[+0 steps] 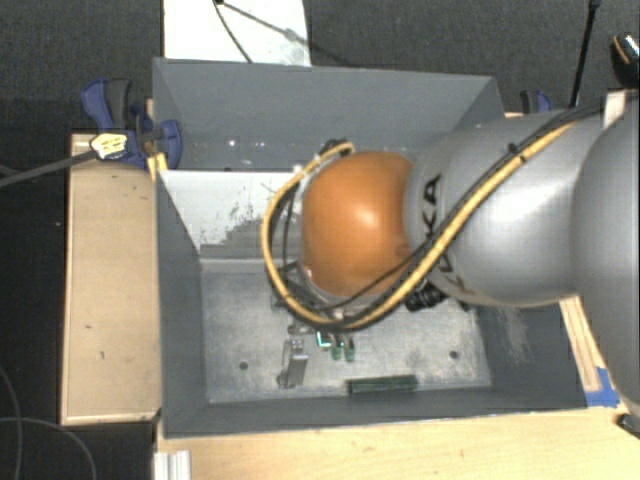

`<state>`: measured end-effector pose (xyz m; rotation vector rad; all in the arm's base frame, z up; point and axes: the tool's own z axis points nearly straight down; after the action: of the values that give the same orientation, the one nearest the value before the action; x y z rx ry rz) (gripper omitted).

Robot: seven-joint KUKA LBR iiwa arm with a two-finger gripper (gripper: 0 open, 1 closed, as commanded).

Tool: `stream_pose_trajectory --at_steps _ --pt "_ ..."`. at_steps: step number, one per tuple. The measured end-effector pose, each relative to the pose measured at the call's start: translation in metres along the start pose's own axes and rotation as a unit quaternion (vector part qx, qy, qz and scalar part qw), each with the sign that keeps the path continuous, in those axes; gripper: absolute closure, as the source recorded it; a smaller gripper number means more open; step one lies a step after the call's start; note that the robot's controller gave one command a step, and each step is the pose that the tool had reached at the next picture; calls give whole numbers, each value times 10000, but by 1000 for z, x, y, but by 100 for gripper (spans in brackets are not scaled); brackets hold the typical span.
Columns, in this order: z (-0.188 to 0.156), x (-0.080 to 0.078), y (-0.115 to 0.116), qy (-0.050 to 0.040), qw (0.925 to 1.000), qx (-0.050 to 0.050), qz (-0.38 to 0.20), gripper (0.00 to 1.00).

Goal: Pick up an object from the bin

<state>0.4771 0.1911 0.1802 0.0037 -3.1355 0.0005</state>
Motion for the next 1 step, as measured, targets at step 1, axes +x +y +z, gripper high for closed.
stream_pose_trajectory --at_steps 1 --pt "16 -12 -65 -29 9997 10 235 0"
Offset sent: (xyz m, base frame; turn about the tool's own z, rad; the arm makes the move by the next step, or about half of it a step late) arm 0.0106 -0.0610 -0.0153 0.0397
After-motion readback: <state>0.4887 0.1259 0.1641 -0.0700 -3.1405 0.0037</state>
